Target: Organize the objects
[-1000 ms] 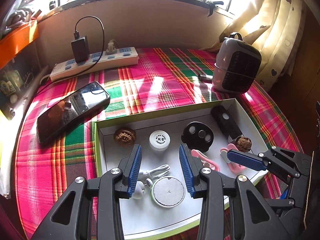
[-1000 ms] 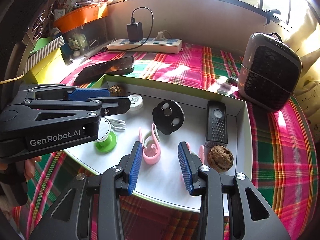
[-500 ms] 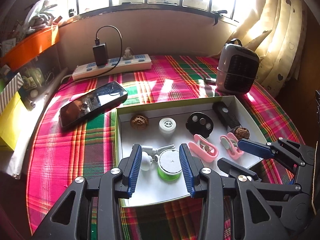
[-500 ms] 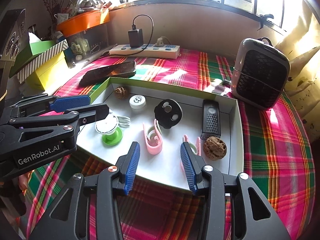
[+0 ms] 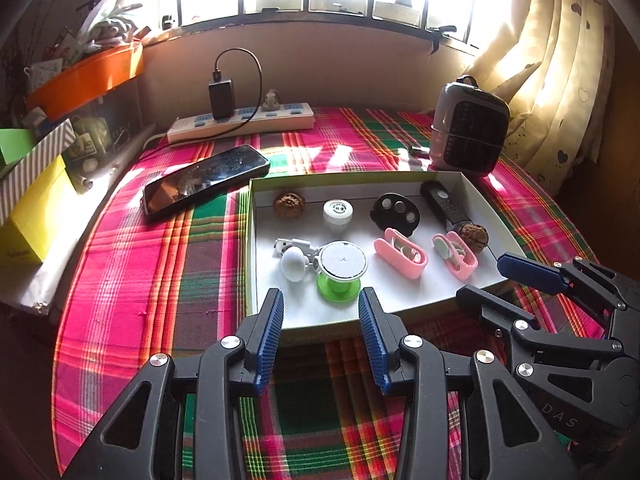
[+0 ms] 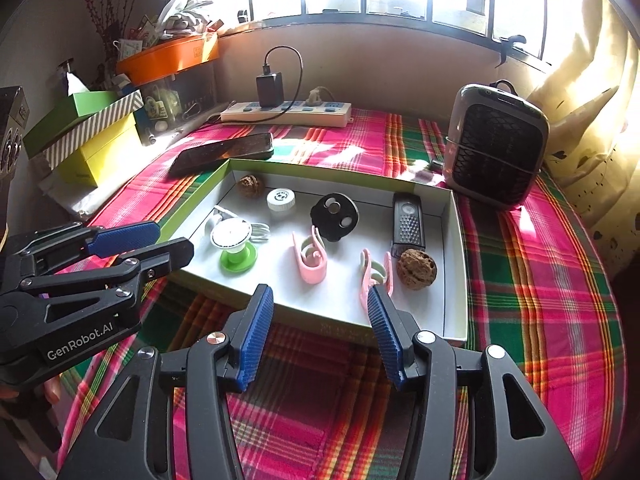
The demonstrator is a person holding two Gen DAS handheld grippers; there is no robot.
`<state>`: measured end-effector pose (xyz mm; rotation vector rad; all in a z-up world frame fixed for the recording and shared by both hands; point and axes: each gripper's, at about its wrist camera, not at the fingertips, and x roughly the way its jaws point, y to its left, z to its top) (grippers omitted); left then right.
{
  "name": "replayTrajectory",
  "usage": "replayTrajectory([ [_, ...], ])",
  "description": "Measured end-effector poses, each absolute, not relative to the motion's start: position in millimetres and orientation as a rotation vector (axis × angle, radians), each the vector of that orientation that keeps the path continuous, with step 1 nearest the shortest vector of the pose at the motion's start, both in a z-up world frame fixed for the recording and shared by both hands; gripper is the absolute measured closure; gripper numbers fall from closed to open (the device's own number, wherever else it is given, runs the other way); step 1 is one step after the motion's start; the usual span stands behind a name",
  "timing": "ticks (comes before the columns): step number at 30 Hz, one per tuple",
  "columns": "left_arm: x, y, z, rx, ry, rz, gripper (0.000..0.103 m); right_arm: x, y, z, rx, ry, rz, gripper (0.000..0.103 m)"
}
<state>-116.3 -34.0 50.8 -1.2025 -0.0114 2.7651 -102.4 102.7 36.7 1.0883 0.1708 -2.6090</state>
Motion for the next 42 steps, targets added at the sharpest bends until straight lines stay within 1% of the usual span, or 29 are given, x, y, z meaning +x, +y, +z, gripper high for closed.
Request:
replayTrajectory([
  [7,-98,-31,30,-1.278,-0.033,2.760,0.065,-88,109,26,1.127,0.175,-2.620,0.052],
  [9,-94,-28,25,-1.289,-0.006,2.757,0.065,-85,111,21,1.151,0.176,-2.620,0.050],
  [13,-89,-27,12,-1.342,-0.021,2.745,0.065,-83,116,11,1.202,0.179,-2.625,0.049],
  [15,-86,-24,11,-1.330,0.010,2.763,0.065,-82,119,7,1.220,0.170,-2.629,0.049],
  [19,-85,-23,10,-1.337,-0.005,2.770,0.065,-80,126,1,1.242,0.190,-2.654,0.048],
  [23,-84,-16,9,-1.329,0.055,2.805,0.065,-80,131,0,1.258,0.169,-2.658,0.048],
  [27,-84,-17,10,-1.330,0.029,2.813,0.064,-81,132,-2,1.280,0.180,-2.665,0.048],
  [33,-84,-15,10,-1.332,0.032,2.815,0.062,-83,137,-3,1.299,0.153,-2.673,0.040],
  [42,-84,-16,10,-1.332,0.032,2.814,0.061,-83,137,-3,1.305,0.147,-2.676,0.038],
])
